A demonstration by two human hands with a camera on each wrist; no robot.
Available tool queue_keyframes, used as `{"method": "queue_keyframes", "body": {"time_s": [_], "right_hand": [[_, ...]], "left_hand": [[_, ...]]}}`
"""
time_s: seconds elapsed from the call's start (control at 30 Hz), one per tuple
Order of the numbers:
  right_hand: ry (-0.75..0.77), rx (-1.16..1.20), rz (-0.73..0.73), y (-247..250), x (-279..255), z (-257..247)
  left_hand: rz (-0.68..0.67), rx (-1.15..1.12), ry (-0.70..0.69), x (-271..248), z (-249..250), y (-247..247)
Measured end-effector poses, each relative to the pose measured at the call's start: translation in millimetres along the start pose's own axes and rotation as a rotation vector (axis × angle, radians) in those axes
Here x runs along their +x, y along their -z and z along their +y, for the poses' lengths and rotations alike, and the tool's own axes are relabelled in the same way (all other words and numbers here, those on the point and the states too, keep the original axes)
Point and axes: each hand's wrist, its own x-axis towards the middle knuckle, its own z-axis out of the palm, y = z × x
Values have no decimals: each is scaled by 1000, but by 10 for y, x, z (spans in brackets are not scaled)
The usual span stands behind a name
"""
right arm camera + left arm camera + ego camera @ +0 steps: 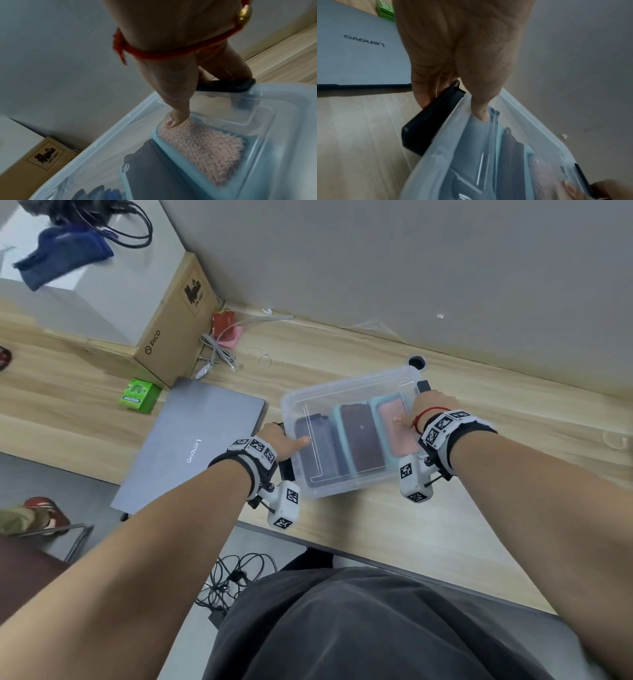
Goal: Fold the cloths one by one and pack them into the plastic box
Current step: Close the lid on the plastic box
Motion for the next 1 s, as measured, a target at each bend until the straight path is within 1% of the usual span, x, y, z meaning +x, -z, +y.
{"method": "queue_keyframes", "body": {"time_s": [0.1,0.23,0.33,0.43,0.5,0.6,0.7,0.8,0.87,0.93,1.0], "right_hand": [[-13,16,-26,-69,19,-34],[2,-21,-12,-116,24,-38],[5,-32,4,-123,27,-27],[-7,-31,3,-138,53,-59],[-14,-53,-16,-129,50,-92],[-11,-76,-45,-109,68,-110],[9,-74,-31,-50,90,-105],[-9,23,-49,-13,114,-72],[-22,90,-72,-45,163,-46],[-58,169,-74,-67,302,-47],[-111,255,-61,-36,451,-82]], "left_hand": [[88,19,16,-65,54,81],[98,16,86,-69,221,118],[120,101,95,-61,334,123],[177,192,136,-74,429,176],[194,200,126,-88,482,212],[201,182,71,-87,525,274],[208,176,44,-56,557,378],[184,130,52,25,590,498],[184,26,58,140,623,597],[191,-70,36,318,704,758],[170,-73,-2,524,790,906]]}}
